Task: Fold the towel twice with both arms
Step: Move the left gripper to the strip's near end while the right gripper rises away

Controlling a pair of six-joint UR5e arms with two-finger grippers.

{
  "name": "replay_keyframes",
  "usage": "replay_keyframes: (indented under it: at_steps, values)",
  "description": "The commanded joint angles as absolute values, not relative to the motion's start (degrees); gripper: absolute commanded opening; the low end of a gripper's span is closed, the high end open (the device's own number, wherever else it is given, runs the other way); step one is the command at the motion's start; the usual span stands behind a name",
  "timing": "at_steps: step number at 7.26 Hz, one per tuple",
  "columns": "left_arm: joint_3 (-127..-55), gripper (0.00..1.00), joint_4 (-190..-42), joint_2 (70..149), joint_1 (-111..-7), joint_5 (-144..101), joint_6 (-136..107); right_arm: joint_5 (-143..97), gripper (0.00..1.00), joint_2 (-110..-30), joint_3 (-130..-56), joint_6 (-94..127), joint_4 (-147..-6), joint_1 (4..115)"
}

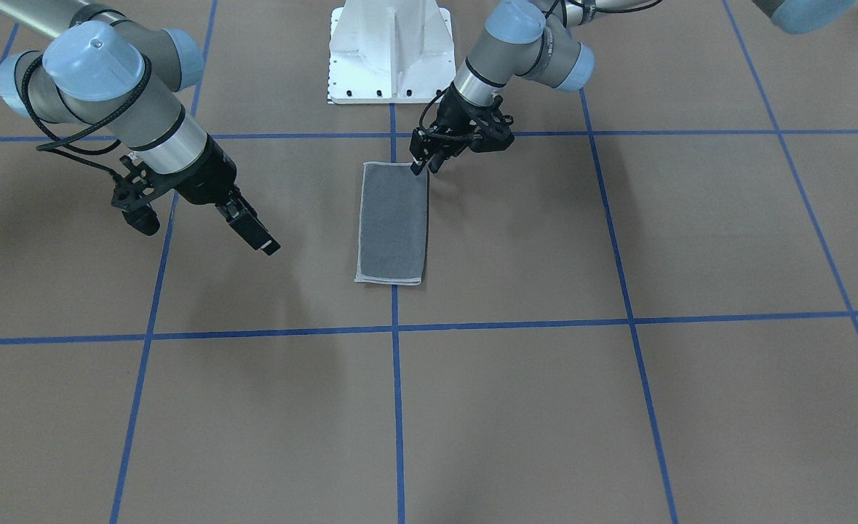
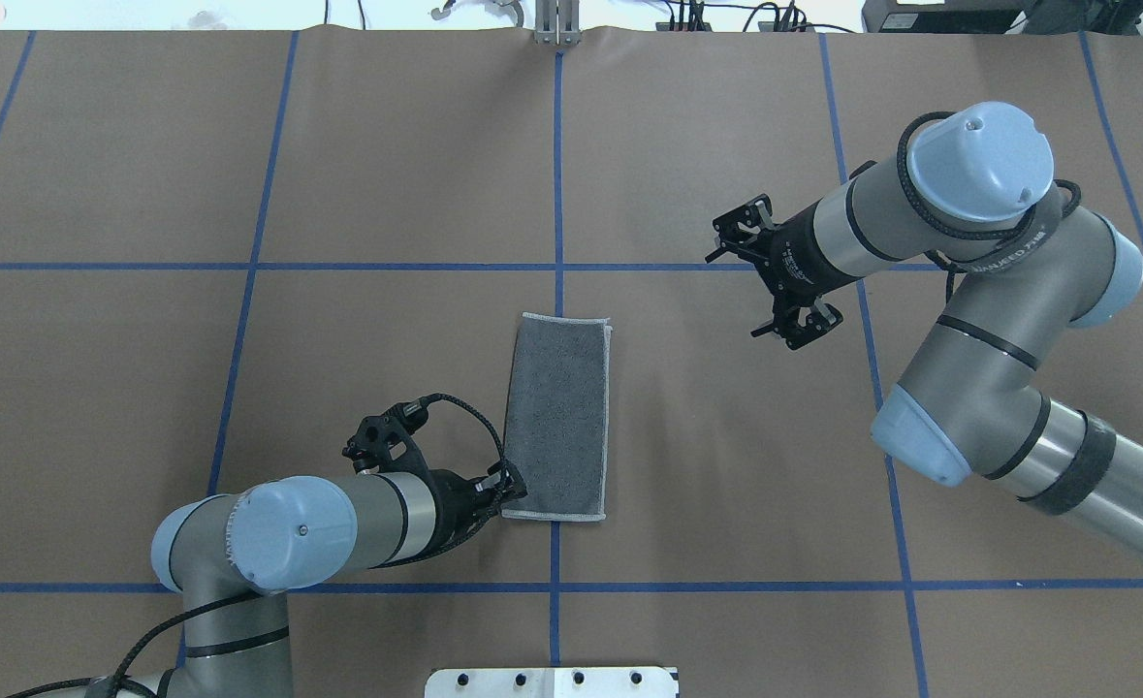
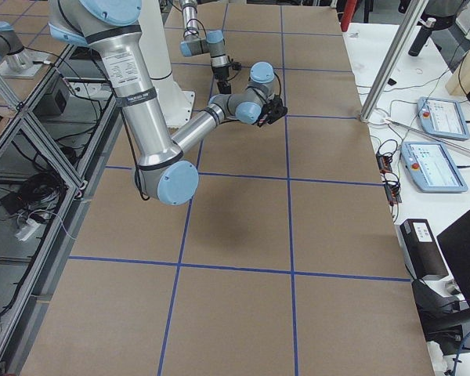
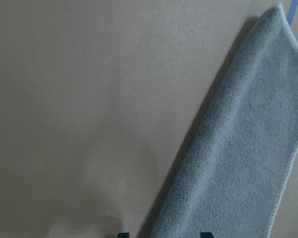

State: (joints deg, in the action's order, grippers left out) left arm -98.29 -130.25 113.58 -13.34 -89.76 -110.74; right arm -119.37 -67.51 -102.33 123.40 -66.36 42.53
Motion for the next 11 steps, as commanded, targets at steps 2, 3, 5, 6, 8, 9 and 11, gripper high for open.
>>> replay_keyframes:
  at_steps: [2, 3, 5, 6, 8, 9, 11]
  values:
    - [-98.17, 0.46, -130.25, 113.82, -12.57, -89.74, -111.35, -119.36, 1.0, -67.41, -102.39, 123.49, -66.45, 42.45]
    - [-98.17, 0.4, -130.25, 113.91, -12.48, -89.74, -111.44, -119.44, 1.0, -67.41, -102.48, 123.4, -66.45, 42.45]
    - [-98.52, 0.0, -130.25, 113.55, -12.48, -89.74, -111.45, -119.44, 1.0, -67.41, -102.57, 123.49, -66.45, 42.45]
    - [-98.7, 0.0, -130.25, 113.47, -12.65, -89.74, -111.45, -119.44, 1.0, -67.5, -102.57, 123.49, -66.45, 42.54]
    - [-98.96, 0.0, -130.25, 113.82, -12.66, -89.74, -111.45, -119.44, 1.0, -67.5, -102.57, 123.49, -66.45, 42.54]
    - [-99.05, 0.0, -130.25, 114.25, -12.66, -89.74, -111.45, -119.44, 1.0, -67.59, -102.48, 123.49, -66.45, 42.54]
    - [-99.58, 0.0, -130.17, 114.43, -13.61, -89.91, -111.45, -119.44, 1.0, -67.68, -102.48, 123.4, -66.45, 42.63]
